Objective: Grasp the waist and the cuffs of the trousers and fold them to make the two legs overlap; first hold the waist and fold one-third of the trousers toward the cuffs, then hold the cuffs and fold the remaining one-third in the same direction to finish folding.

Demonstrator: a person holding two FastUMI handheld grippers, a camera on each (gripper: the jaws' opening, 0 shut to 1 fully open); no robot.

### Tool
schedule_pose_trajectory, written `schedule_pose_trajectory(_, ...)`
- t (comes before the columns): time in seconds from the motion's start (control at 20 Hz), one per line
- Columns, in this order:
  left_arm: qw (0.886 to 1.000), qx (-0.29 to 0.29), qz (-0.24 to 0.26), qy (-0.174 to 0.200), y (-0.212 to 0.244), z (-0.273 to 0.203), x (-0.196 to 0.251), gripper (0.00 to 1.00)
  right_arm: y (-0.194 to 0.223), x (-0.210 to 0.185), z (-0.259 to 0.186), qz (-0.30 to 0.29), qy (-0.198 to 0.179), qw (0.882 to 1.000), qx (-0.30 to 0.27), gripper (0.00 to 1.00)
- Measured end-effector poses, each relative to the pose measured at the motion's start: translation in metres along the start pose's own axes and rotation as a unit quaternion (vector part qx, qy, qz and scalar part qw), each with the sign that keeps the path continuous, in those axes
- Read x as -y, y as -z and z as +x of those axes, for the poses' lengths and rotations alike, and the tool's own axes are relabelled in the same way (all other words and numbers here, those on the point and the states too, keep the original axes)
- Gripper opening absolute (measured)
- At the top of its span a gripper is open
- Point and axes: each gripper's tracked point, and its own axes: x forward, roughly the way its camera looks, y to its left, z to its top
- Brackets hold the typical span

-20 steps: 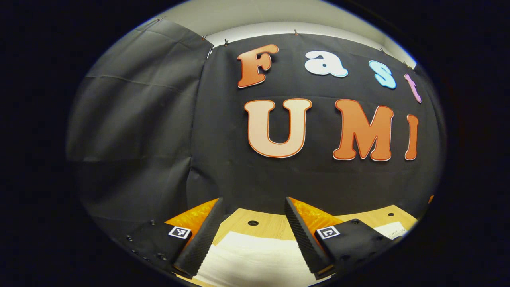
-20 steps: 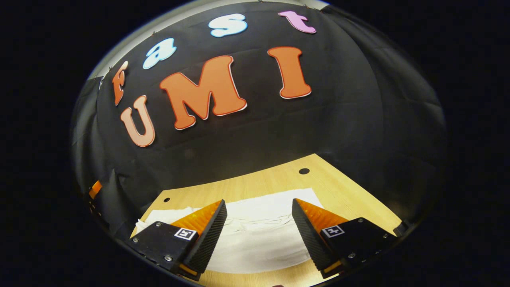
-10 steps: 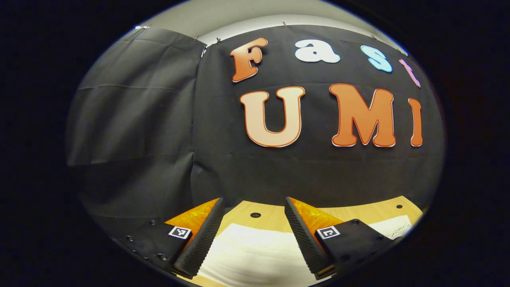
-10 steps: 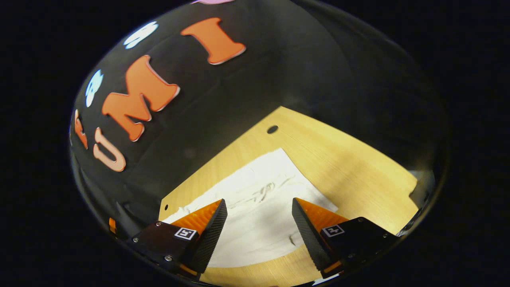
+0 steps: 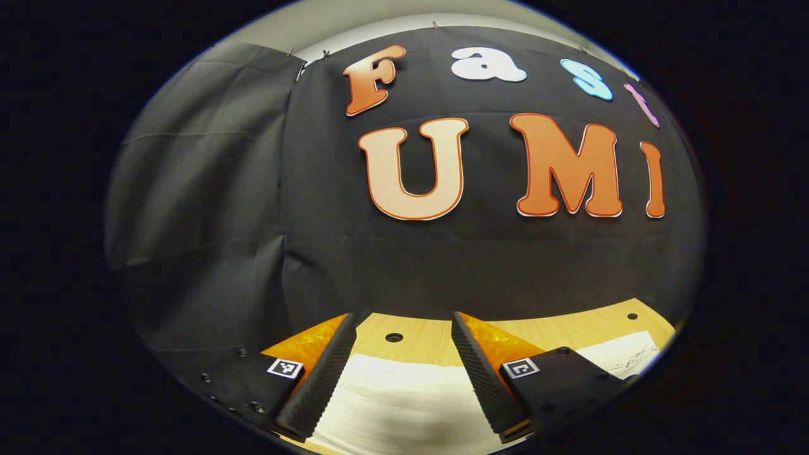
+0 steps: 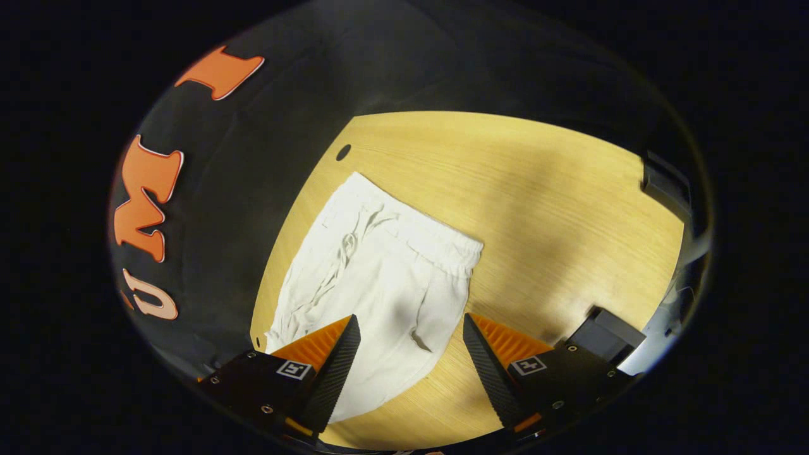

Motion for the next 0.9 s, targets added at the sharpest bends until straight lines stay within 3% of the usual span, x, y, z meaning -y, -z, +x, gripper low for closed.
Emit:
schedule_pose_trajectory(0.4, 1.000, -0.011, -0.006, -0.025, 0.008, 0.002, -0.036, 0.99, 0.012, 0.008, 0.023, 0.022, 0.035, 0.999, -0.030, 0.98)
schedule_pose_trajectory(0.75, 0.998, -0.023, -0.017, -0.047, 0.018, -0.002, -0.063, 0.99, 0.009, -0.013, 0.038, 0.036, 0.012, 0.999, -0.038, 0.99)
schedule_pose_trajectory(0.85, 0.998, -0.028, -0.020, -0.052, 0.020, -0.002, -0.070, 0.99, 0.010, -0.013, 0.044, 0.037, 0.016, 0.998, -0.045, 0.92)
schedule_pose_trajectory(0.9, 0.998, -0.031, -0.022, -0.054, 0.021, -0.002, -0.074, 0.99, 0.009, -0.014, 0.046, 0.041, 0.017, 0.998, -0.047, 0.81)
